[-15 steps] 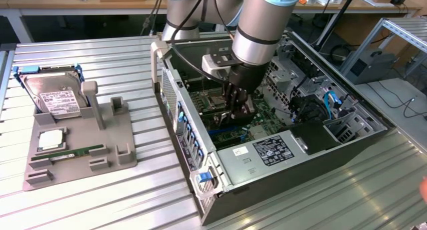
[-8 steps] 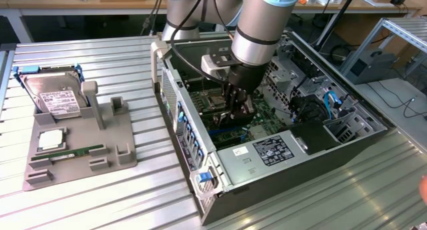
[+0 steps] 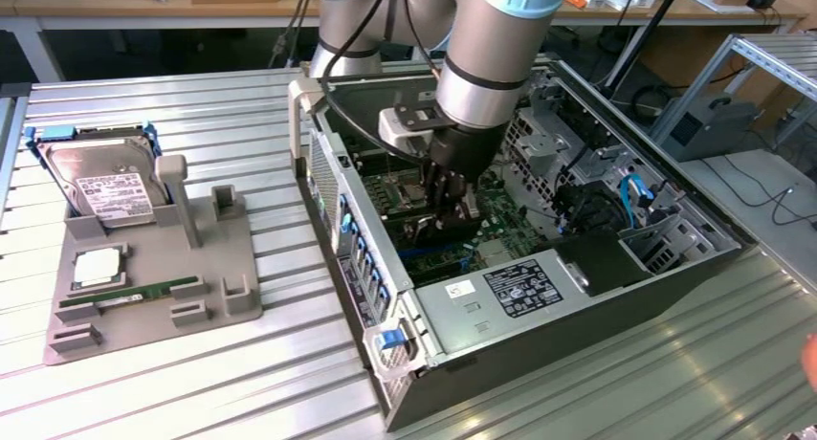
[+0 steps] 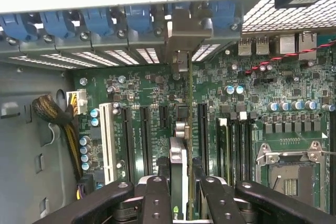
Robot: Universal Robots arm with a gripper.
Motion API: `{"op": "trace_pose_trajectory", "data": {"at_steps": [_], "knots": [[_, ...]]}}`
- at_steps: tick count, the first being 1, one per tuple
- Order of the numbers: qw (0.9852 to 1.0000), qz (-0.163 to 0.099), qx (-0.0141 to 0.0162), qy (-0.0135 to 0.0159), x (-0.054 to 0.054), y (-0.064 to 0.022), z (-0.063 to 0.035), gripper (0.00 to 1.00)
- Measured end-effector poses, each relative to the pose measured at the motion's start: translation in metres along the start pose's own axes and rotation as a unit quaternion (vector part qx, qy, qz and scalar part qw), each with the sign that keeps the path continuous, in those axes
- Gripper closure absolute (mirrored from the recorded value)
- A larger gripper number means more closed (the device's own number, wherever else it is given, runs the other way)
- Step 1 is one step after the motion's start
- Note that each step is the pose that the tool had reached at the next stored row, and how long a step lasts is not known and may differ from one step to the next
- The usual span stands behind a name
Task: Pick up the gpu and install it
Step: 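Insert the gpu into the slot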
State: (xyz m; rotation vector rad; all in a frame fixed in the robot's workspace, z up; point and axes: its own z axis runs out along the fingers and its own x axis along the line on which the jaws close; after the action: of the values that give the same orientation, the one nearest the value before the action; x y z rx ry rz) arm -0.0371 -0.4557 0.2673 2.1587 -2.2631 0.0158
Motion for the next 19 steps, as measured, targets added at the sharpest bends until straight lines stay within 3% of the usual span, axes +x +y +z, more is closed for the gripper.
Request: {"op": "trace_pose_trajectory", "data": {"at_steps": [19], "knots": [[1.0000,0.000,0.0000,-0.0001,-0.0005,0.0000,0.0079,0.73]]}}
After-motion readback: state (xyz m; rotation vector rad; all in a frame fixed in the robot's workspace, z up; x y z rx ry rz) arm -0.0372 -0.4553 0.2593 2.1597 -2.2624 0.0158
